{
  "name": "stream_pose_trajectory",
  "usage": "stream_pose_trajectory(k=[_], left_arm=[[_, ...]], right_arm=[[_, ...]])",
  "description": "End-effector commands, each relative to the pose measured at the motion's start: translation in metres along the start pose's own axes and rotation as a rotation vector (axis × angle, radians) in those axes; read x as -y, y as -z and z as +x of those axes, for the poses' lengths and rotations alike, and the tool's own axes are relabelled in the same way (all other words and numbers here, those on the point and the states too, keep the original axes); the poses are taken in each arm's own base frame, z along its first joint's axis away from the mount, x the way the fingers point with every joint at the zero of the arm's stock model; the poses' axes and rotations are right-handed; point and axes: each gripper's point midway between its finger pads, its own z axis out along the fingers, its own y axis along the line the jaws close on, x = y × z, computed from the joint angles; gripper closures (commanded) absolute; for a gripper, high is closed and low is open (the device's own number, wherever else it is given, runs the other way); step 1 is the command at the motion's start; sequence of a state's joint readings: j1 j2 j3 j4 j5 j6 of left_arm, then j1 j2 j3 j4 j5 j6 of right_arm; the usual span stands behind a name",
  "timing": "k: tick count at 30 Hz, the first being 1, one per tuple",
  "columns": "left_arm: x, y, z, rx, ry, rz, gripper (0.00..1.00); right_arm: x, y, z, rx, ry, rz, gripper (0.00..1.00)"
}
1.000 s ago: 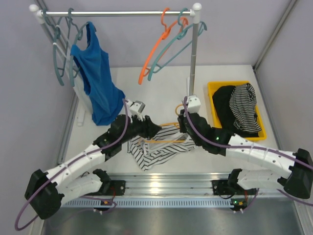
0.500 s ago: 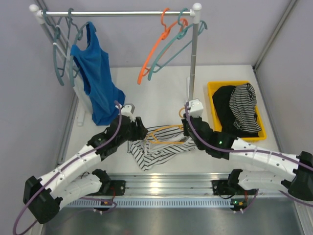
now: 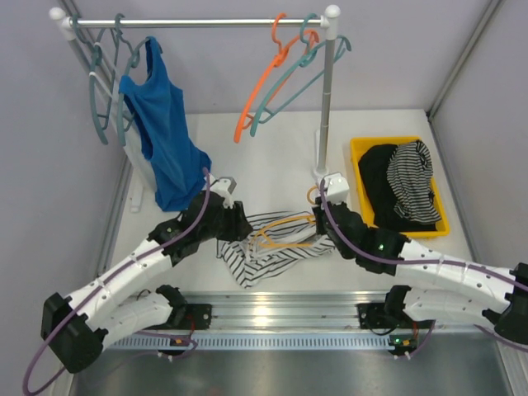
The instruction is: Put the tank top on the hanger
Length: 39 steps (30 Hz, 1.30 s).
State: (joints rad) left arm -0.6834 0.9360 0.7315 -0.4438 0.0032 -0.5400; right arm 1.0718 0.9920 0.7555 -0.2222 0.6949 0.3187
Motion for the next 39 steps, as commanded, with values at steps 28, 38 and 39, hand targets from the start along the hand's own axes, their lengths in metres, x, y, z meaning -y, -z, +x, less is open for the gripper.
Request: stream_pose_trajectory(k=[28,38,39], left_arm=[[0.011,-0.037,0.044,-0.357,-0.103,0.056,0.54],[-0.002,-0.041,0.050,-0.376,-0.122,-0.004,0.66],[-0.002,-0.041,0.051,-0.379,-0.123,-0.006,0.68]], right_arm=[[-0.011,0.016,-0.011,0.084,0.028,-0.106,1.00],[-0.010,0.016,-0.012,0.087,0.039,-0.089,1.00],[-0.010,0.016,-0.011,0.085,0.043,-0.086,1.00]])
